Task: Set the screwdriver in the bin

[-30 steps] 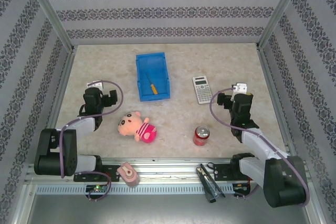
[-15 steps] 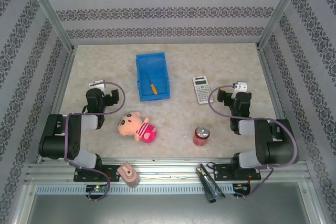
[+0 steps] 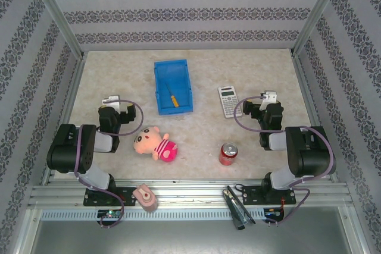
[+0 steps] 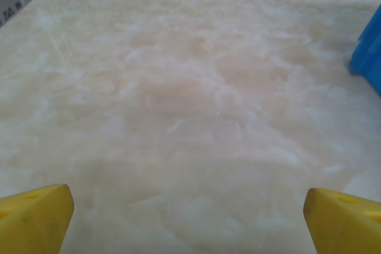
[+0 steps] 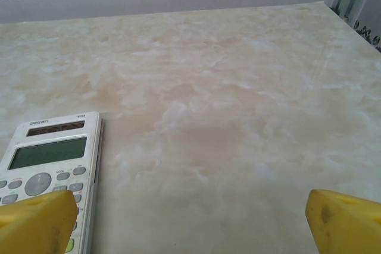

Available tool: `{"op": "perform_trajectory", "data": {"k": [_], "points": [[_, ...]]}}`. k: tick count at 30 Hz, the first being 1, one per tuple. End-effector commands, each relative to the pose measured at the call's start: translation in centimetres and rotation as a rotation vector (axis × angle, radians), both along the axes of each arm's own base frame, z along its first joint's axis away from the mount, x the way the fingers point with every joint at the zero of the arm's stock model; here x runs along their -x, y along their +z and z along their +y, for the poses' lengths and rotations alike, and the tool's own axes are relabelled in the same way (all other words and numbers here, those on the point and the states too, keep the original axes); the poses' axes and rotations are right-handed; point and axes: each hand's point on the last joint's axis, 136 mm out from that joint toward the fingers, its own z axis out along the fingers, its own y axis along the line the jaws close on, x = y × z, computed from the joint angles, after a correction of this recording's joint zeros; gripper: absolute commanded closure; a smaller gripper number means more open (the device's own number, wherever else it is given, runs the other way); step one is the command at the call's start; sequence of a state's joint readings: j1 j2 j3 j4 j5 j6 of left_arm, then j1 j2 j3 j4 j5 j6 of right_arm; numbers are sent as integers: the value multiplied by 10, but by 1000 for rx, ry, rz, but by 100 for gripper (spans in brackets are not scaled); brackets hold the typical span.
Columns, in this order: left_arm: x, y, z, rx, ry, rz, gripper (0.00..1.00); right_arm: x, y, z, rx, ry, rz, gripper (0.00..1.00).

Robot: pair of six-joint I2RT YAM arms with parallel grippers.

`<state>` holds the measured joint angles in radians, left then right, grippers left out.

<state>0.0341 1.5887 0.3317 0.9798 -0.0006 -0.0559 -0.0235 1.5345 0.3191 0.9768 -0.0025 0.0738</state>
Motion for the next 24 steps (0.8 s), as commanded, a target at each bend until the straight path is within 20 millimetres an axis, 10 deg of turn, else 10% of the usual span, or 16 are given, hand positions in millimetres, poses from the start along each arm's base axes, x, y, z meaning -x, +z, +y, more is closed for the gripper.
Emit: {"op": "perform_trajectory", "data": {"k": [1,24], "points": [[-10,13,-8,-9,-54,-34,1,-7,10,7,5,37,-35,2],[-14,11,-19,-11,-122,-15,1,-14,17,11,15,54,-44,2]]}}
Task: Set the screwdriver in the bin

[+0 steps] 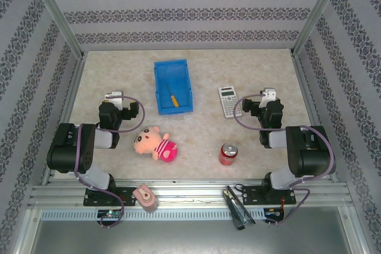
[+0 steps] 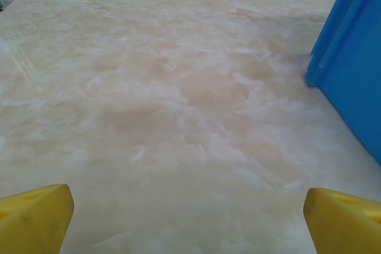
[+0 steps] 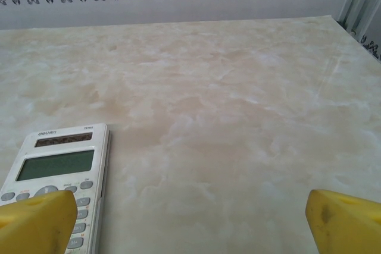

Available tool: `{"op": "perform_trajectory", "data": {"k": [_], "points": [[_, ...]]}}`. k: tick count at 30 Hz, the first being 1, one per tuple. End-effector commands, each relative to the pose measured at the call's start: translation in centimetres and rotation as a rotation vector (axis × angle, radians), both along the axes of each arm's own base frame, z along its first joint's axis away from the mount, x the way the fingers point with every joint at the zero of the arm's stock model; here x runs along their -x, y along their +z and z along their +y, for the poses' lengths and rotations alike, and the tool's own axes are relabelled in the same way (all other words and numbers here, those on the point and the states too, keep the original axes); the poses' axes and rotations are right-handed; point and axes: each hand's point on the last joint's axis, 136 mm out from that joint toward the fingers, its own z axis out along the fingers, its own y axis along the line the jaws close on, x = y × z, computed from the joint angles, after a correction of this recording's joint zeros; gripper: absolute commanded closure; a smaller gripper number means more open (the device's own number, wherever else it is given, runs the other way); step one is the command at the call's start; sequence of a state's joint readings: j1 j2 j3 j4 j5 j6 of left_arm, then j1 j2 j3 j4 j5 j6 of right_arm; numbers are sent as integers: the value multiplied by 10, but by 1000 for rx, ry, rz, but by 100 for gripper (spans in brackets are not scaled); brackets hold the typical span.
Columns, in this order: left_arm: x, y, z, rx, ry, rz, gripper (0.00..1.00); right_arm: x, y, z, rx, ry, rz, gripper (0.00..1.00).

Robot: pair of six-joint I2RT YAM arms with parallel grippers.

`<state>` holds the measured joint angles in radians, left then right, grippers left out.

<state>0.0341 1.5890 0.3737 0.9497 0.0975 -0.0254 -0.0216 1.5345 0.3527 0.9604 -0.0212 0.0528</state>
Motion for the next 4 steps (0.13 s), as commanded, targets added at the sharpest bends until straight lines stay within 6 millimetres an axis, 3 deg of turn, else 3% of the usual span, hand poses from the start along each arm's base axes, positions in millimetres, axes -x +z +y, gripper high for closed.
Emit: {"op": "perform_trajectory", "data": {"k": [1,4], "points": [[-4,3,-3,-15,-19,-6,1,-6,8,7,3,28,-25,2],[-4,3,-3,-15,-19,-5,1,-5,9,9,11,34,-28,2]]}}
